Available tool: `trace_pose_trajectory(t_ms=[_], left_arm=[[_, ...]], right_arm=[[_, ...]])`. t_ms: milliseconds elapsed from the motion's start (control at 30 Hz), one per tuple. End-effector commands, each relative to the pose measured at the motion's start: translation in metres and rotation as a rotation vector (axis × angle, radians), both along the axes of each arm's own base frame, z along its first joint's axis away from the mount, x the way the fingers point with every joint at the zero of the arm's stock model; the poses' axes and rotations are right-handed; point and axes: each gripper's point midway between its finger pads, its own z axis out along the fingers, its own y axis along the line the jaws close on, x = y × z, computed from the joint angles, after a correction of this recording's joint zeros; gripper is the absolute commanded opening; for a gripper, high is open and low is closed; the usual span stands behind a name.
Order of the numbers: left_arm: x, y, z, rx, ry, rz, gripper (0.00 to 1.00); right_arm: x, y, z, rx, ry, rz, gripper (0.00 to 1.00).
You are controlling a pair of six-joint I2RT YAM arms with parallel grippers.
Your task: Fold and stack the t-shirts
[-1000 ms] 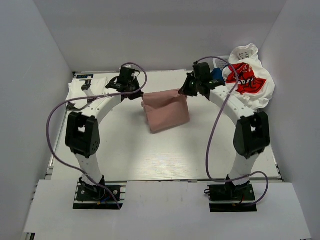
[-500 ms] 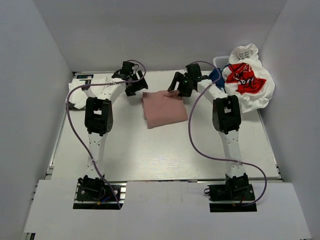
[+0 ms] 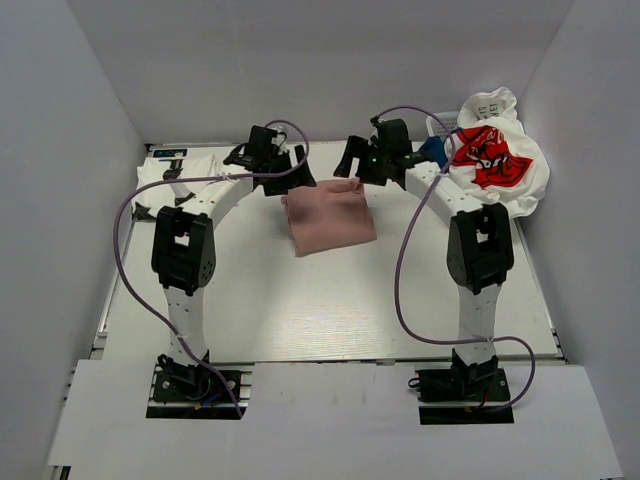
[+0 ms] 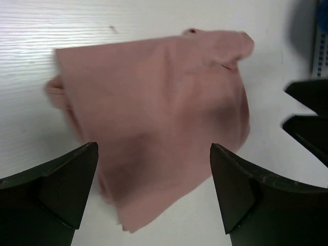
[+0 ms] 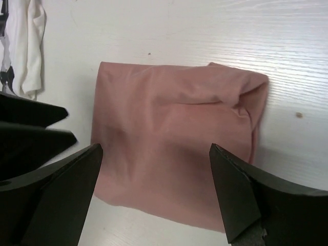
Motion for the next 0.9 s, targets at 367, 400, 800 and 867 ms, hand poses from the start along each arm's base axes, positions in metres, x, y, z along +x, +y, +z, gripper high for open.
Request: trace_pose_trajectory(t_ms=[367,400,800,867], left_arm=[[-0.016,-0.007,-0.102,0.146,0.157,-0.145,1.00],[-0.014,-0.003,-0.104,0.172,0.147,-0.143,1.00],[0.029,0.025,-0.017,0.299,-0.040,0.009,1.00],[0.025,0.021,-0.008,0.260,-0.055,0.011,1.00]], right_arm=[[0.093,0.057,-0.057,0.228,-0.100,0.038,0.90],[0.097,0.059,-0.058,0.252,-0.126,0.035,0.90],[0.060,0.057,0.020,0.226,-0.255,0.125,0.90],[0.036,0.062,0.038,0.191,-0.259,0.193,0.90]])
